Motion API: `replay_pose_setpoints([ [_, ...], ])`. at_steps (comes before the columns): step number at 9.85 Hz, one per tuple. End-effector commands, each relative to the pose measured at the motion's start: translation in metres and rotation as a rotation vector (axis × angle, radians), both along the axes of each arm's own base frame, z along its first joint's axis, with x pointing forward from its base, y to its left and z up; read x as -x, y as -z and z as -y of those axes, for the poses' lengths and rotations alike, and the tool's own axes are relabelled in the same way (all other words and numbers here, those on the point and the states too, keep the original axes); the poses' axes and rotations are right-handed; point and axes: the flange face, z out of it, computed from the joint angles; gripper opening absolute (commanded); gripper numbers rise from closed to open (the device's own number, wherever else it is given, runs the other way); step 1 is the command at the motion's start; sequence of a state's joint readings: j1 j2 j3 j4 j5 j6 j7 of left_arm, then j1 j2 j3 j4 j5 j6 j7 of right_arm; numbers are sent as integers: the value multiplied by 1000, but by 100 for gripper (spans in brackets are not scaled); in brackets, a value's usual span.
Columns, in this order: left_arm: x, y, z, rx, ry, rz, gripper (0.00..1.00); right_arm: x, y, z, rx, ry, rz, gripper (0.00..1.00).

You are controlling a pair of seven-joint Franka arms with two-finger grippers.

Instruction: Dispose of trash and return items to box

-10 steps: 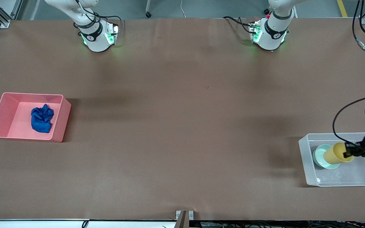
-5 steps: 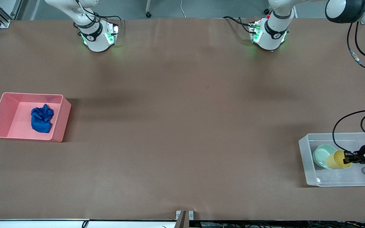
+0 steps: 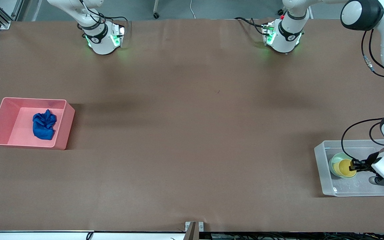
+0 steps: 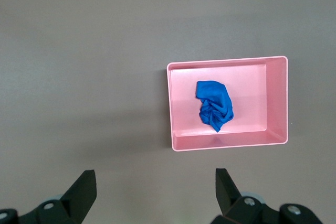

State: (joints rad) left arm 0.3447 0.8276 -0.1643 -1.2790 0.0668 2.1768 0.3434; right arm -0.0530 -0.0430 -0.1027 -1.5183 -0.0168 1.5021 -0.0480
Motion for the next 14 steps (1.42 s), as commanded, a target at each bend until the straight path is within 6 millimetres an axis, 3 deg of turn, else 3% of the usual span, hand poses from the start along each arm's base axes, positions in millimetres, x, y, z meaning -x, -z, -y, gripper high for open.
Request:
replay_pose_setpoints([
  [1, 3, 15, 6, -24, -19, -13, 68, 7, -2, 0, 0, 3, 11, 100],
  [3, 0, -14, 15, -31, -6, 10, 78, 8, -5, -1, -1, 41, 11, 100],
  [6, 4, -88, 43, -44, 27, 6, 92, 8, -6, -2, -11, 74, 11, 100],
  [8, 16, -136, 70, -41, 50, -20, 94, 7, -13, -2, -13, 68, 28, 100],
  [10, 40, -188, 108, -29, 40, -55, 94, 6, -15, -1, -14, 72, 25, 100],
  [12, 77, -239, 144, -43, 43, -31, 96, 3, -10, 7, -13, 81, 16, 100],
  [14, 112, -301, 169, -68, 62, -17, 100, 3, -11, -2, -11, 69, 16, 100],
])
